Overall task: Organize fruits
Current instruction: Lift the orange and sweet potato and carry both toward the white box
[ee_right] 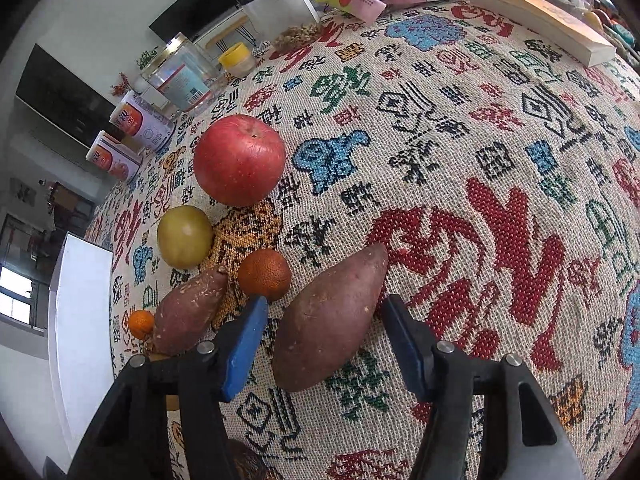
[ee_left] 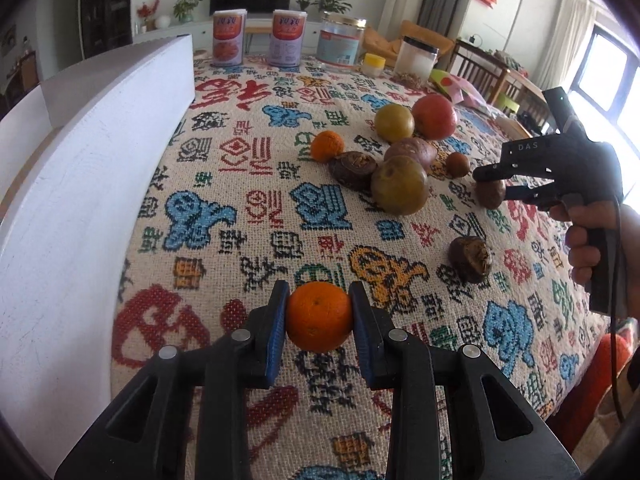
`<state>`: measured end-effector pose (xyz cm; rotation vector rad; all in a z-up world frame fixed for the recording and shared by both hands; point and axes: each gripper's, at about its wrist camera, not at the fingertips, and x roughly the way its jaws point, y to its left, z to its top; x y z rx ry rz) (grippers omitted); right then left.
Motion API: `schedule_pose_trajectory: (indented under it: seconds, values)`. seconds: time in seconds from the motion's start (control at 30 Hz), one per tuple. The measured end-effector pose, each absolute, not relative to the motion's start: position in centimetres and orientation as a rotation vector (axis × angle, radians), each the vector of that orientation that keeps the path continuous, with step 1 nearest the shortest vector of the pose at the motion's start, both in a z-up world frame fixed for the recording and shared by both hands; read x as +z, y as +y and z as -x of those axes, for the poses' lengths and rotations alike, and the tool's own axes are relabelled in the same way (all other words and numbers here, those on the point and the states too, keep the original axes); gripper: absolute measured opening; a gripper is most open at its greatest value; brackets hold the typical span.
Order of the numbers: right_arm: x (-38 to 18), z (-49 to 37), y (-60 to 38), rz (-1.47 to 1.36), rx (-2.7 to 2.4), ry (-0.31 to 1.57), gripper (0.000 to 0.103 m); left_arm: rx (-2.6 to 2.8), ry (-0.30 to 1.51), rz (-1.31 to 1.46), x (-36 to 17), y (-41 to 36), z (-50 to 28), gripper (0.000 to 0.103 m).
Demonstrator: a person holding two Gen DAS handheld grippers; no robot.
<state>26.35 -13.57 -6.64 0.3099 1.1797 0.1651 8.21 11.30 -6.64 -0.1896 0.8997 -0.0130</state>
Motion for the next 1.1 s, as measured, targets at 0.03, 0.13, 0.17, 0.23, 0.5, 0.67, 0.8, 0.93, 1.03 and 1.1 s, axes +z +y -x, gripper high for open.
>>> schedule_pose_trajectory:
  seconds: [0.03,0.13,0.17,0.23,0.5,0.67,0.8,0.93,1.03,1.1]
  values:
    - [-6.5,-26.2,-13.4,-0.28,0.188,1.19,0.046,-0.017,0.901,0.195,-6.7,11.4,-8.0,0.03]
    - [-6.0,-25.5,-13.8,-0.163,0.254,1.24,0.044,-0.033,0.901,0.209,-6.8,11.5,-7.4,0.03]
    - [-5.5,-25.1,-13.9,-0.109,0.282,1.268,0.044,-0.038,0.9,0.21,-6.8,11.4,-7.3,0.03]
    - [-4.7,-24.0,-13.8,0.039,0.334,1.323,0.044,-0.049,0.895,0.209,-6.7,11.0,-7.1,0.03]
    - [-6.4,-23.9,-13.9,0.038,0.303,1.291,0.043,-0.066,0.875,0.2,-5.7,9.9,-7.0,0.03]
    - [-7.3,-23.2,-13.1,0.011,0.282,1.206,0.04,-0.045,0.877,0.202,-5.6,10.7,-6.6,0.03]
    - [-6.7,-22.1,-14.3,-0.069,0.286,1.179,0.04,-0.054,0.869,0.246,-4.8,11.3,-5.9,0.029]
    - [-3.8,-19.9,-14.6,-0.139,0.362,1.138,0.04,-0.094,0.838,0.342,-1.7,12.5,-4.0,0.029]
    - [-0.8,-17.9,-12.8,-0.182,0.471,1.105,0.04,-0.107,0.803,0.425,1.1,14.3,-2.1,0.029]
    - [1.2,-16.6,-10.4,-0.199,0.56,1.083,0.04,-0.097,0.776,0.484,3.0,16.2,-0.7,0.029]
